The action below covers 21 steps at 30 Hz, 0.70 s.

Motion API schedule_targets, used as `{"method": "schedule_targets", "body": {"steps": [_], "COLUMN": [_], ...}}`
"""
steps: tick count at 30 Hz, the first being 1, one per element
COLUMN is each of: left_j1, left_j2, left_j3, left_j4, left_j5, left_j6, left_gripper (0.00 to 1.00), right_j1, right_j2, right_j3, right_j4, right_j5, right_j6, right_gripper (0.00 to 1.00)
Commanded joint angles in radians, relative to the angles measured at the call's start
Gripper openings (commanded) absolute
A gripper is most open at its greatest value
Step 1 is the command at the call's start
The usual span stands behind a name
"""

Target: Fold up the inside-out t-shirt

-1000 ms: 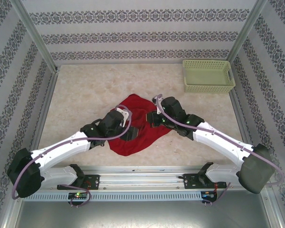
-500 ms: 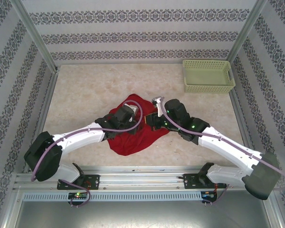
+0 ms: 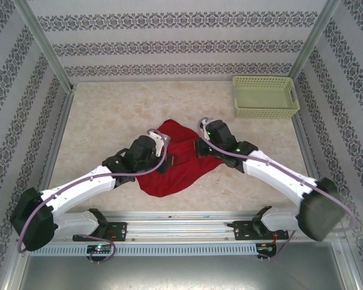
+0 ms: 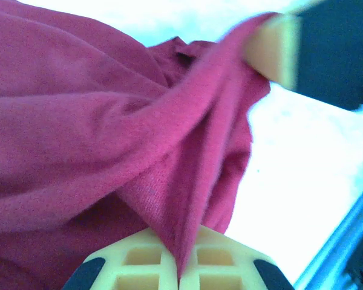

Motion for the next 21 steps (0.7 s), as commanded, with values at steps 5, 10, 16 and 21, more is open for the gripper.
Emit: {"method": "schedule_targets", "body": {"steps": [5,10,16,21], "left_j1": [0.009,0.014,0.021,0.021], "left_j2": [-0.016,0.029,0.049,0.042], "left_j3": [-0.040,-0.024,-0.022,-0.023], "left_j4": [0.081,0.115,0.153,0.156], "left_j5": [0.077,0.064,0.070,0.074], "left_j6": [-0.029,-0.070,-0.101,-0.115], "left_gripper": [0.00,0.00,0.00,0.00], "right_j1": [-0.017,0.078,0.188,0.193], "right_j2": [0.090,-0.077,-0.206,-0.181], "right_j3": [0.077,0.003,-0.137,-0.224], "right_j4": [-0.098,-0.131,-0.037,0.114], "right_j5": [0.136,0.138,0.017,-0.042], "right_j6": [0.006,0.046,0.202,0.310], "right_gripper": [0.33,0.51,0.47,0.46]}}
